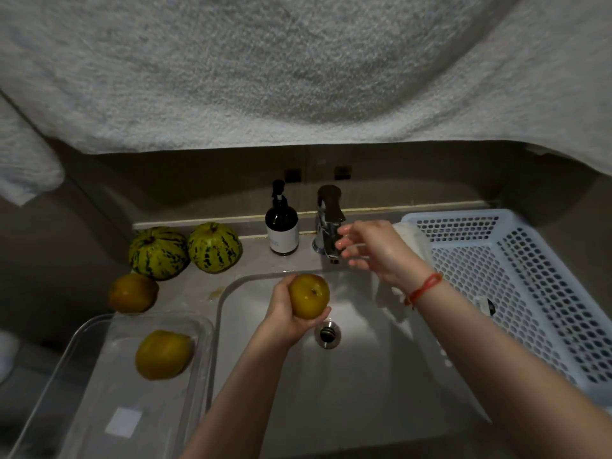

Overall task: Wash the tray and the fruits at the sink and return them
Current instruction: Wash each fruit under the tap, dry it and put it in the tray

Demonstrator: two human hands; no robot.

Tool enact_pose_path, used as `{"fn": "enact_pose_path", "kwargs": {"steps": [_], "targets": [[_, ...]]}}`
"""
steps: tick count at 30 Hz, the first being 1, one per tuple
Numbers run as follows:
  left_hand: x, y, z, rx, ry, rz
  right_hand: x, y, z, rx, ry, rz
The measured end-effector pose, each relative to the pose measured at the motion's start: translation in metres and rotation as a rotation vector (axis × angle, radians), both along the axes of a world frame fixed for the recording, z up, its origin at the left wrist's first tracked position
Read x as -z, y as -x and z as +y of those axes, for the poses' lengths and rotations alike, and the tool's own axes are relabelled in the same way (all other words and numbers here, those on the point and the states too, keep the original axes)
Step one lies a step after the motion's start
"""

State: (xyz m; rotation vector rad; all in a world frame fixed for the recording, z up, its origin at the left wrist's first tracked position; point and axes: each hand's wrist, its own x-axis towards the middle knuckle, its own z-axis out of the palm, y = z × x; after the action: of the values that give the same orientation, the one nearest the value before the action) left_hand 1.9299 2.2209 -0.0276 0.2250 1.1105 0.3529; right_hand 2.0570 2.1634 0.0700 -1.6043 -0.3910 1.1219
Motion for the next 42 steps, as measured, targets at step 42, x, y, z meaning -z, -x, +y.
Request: {"fn": "enact_pose_path", "kwargs": {"steps": [42], "targets": [[0.019, -0.013, 0.006, -0.1, 0.018, 0.021, 0.016, -0.019, 0.029, -0.132, -0.147, 0.193]]}}
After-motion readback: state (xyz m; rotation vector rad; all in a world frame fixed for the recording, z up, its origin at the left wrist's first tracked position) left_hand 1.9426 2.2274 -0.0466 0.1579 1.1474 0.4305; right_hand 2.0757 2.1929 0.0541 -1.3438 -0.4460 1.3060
